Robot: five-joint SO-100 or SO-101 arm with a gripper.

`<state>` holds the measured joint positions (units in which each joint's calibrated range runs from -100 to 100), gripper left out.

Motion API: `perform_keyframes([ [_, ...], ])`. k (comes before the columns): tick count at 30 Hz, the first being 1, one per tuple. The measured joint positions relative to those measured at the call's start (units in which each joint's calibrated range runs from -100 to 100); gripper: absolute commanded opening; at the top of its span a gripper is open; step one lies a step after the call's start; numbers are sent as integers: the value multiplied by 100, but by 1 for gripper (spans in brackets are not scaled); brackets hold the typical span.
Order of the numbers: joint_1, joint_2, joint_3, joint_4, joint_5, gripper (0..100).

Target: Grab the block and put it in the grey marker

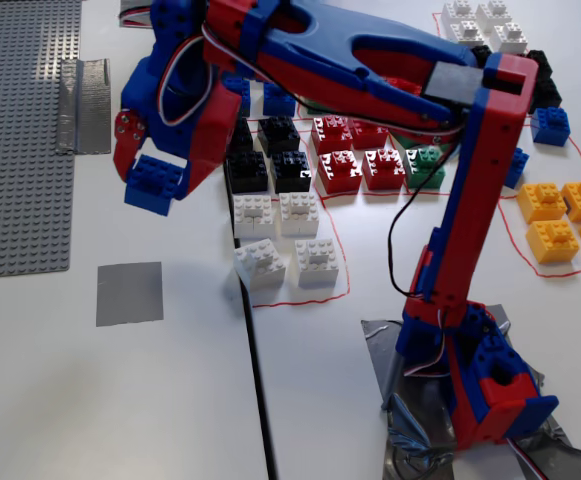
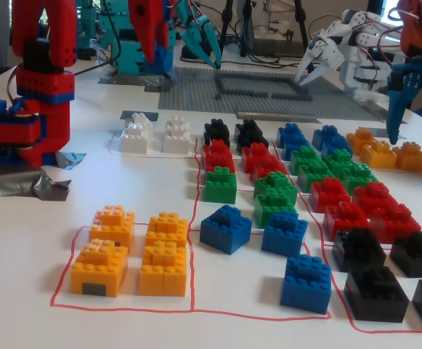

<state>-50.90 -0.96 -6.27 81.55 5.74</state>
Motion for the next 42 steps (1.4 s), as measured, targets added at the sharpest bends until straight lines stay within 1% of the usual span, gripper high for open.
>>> perform_keyframes([
  [6, -344, 601, 163, -396, 166, 0],
  [20, -337, 1619, 200, -1028, 171, 0],
  [23, -337, 1685, 200, -1068, 249, 13],
  [26, -359, 1685, 200, -1044, 234, 17],
  [29, -410, 1685, 200, -866, 210, 24],
  [32, -432, 1685, 191, -720, 73, 28],
  [35, -432, 1685, 191, -623, 29, 30],
  [38, -476, 1685, 136, -494, -5, 27],
  [42, -505, 1752, -718, -32, -98, 27],
])
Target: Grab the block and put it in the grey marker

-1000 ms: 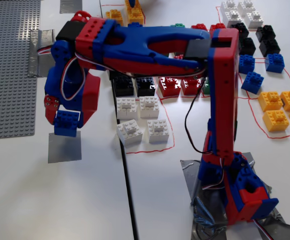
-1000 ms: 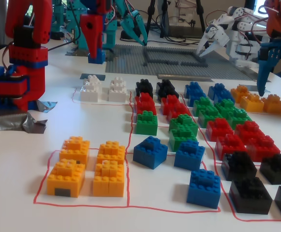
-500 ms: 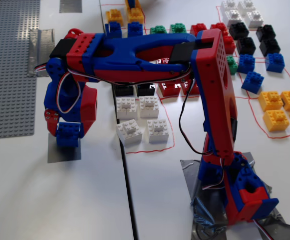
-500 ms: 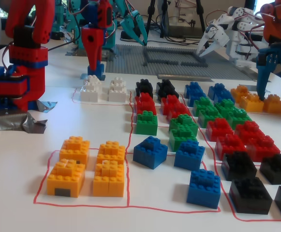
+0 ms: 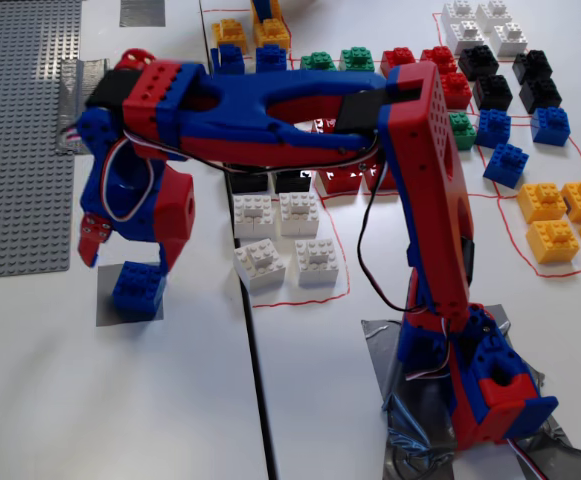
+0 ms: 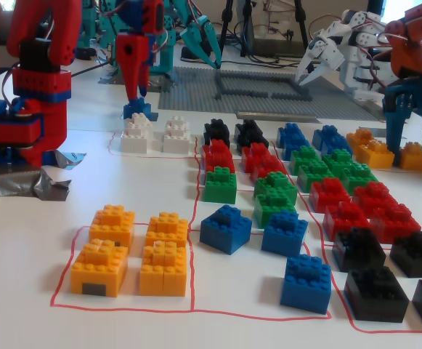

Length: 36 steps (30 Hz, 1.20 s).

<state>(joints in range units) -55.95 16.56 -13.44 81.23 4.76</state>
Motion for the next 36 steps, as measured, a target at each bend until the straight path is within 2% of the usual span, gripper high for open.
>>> perform_keyframes([
  [6, 0, 0, -1035, 534, 29, 9],
  [11, 241, -100, -936, 663, 132, 0],
  [24, 2569, -2153, 1181, 227, 200, 0],
  [31, 4354, -2311, 1689, -299, 200, 0],
  [36, 5137, -2311, 1944, -566, 337, 0],
])
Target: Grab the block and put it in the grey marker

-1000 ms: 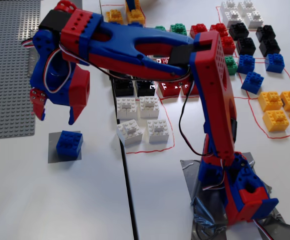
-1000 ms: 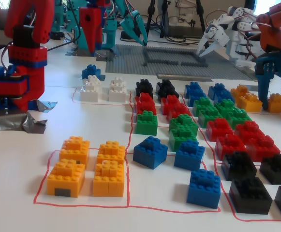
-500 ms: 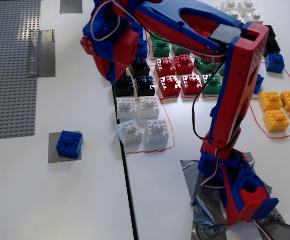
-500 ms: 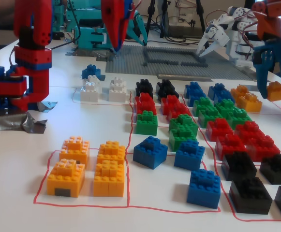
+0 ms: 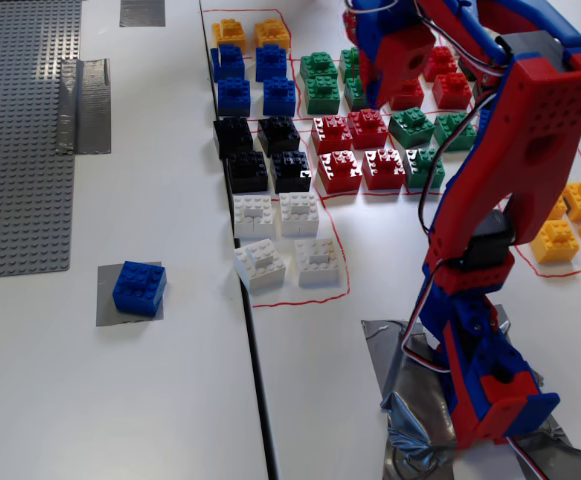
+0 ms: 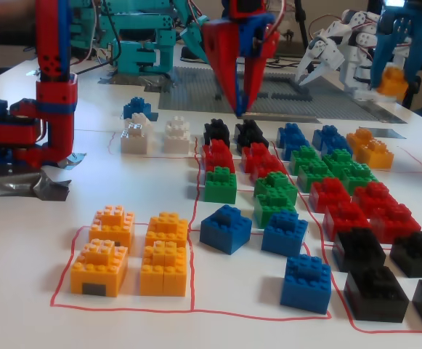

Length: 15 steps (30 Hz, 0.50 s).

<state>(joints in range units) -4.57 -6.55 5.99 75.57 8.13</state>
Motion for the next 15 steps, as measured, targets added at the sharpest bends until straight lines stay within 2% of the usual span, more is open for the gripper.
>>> perform_keyframes([
  [6, 666, 0, 109, -178, 20, 0],
  [15, 1032, 0, 109, -243, -112, 0],
])
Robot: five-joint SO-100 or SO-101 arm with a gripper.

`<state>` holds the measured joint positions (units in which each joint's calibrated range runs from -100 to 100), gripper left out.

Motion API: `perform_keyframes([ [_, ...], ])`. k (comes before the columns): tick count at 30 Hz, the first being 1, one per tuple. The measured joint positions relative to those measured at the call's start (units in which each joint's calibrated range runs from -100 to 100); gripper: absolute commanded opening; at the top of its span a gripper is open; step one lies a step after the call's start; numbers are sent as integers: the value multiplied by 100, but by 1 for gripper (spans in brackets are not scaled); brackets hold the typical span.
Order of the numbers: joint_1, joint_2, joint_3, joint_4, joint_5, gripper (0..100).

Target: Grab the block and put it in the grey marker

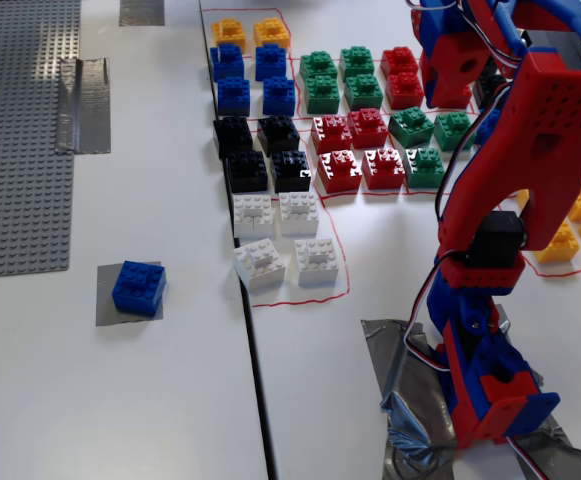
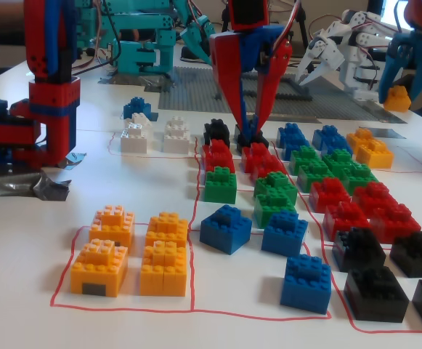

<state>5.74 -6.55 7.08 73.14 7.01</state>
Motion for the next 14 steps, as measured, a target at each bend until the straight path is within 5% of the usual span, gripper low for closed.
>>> perform_keyframes([
  [14, -7, -33, 209, -49, -523, 0],
])
